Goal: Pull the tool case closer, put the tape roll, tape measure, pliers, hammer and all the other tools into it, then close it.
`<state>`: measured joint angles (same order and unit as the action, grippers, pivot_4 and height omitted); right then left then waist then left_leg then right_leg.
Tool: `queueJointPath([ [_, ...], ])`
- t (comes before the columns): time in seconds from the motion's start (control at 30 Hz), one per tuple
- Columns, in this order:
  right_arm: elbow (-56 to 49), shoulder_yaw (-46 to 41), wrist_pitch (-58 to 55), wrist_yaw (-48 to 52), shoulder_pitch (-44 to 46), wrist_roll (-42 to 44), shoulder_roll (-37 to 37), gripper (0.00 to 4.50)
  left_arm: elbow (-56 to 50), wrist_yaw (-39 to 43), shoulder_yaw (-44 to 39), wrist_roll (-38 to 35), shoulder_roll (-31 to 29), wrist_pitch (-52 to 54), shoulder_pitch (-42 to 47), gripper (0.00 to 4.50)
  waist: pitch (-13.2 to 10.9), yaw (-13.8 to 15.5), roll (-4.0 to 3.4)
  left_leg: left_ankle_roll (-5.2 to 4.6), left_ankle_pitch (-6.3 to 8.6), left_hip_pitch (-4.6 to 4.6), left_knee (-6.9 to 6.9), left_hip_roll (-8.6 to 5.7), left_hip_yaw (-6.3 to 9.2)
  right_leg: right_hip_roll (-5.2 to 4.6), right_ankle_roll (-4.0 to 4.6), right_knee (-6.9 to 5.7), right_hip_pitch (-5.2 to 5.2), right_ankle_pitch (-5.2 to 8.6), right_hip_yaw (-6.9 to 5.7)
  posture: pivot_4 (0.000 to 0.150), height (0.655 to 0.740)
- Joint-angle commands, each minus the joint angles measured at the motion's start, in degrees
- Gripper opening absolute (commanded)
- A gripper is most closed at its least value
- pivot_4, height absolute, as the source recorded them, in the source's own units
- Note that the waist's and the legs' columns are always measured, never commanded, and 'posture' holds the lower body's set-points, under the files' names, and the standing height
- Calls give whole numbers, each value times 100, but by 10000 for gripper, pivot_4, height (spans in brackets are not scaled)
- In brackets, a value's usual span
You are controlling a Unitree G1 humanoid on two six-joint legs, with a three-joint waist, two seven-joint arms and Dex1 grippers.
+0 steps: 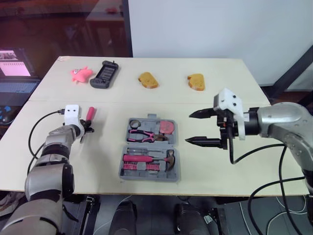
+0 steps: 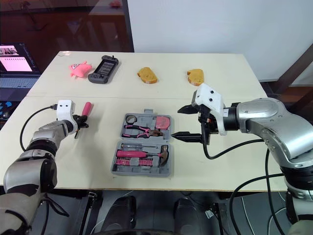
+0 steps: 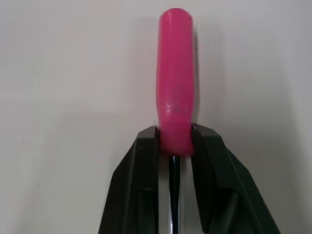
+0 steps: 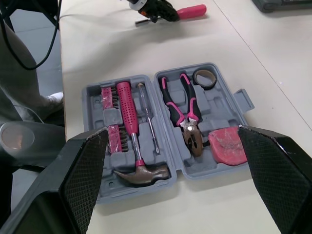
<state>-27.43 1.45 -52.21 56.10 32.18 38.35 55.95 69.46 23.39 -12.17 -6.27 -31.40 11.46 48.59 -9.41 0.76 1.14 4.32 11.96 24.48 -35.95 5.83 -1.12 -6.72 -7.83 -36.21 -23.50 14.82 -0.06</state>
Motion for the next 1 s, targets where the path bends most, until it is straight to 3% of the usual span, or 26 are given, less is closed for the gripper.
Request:
queueJointPath([
  [0.03, -61, -96, 77, 46, 77, -92, 148, 45000, -46, 52, -68, -27, -81, -131, 68, 3873, 0, 0, 0, 0, 0, 0, 0, 0, 0, 0, 0, 0, 0, 0, 0, 1500, 7207],
  [0.27, -10, 14, 136, 156, 116, -182, 127, 45000, -888, 338, -120, -225, -83, 375, -465, 3873, 0, -5, 0, 1, 0, 0, 1, 0, 0, 0, 0, 0, 0, 0, 0, 1500, 7207],
  [0.43, -27, 64, 97, 220, 98, -139, 60, 45000, -4769, 98, -441, -948, 82, 2490, -2664, 3873, 1, -115, -2, 1, 0, -2, 8, 2, 0, 0, 0, -2, -3, 0, 4, 1500, 7207],
  [0.57, -9, 129, 102, 275, 88, -128, 9, 45000, -6838, -401, -884, -1466, 458, 3647, -3903, 3873, 1, -135, -4, 0, 0, -8, 7, 2, 1, 0, 0, -5, 0, 0, 3, 1500, 7207],
  [0.73, 59, 277, 157, 322, 145, -197, -114, 45000, -7875, -729, -1168, -1634, 765, 4143, -4900, 3873, 2, -132, -5, 1, 0, -9, 3, 1, 2, -1, 24, 2, 6, 13, 3, 1500, 7207],
  [0.93, 109, 387, 229, 406, 199, -267, -141, 45000, -8075, -766, -1297, -1959, 1084, 4227, -5107, 3873, 3, -131, -7, 0, 1, -10, 3, 1, 2, -1, 27, 5, 7, 15, 4, 1500, 7207],
  [1.0, 143, 425, 267, 428, 235, -295, -149, 45000, -8144, -762, -1299, -1973, 1061, 4238, -5136, 14401, 3, -124, -7, 0, 1, -9, 3, 0, 2, -1, 27, 6, 7, 15, 3, 1500, 7207],
])
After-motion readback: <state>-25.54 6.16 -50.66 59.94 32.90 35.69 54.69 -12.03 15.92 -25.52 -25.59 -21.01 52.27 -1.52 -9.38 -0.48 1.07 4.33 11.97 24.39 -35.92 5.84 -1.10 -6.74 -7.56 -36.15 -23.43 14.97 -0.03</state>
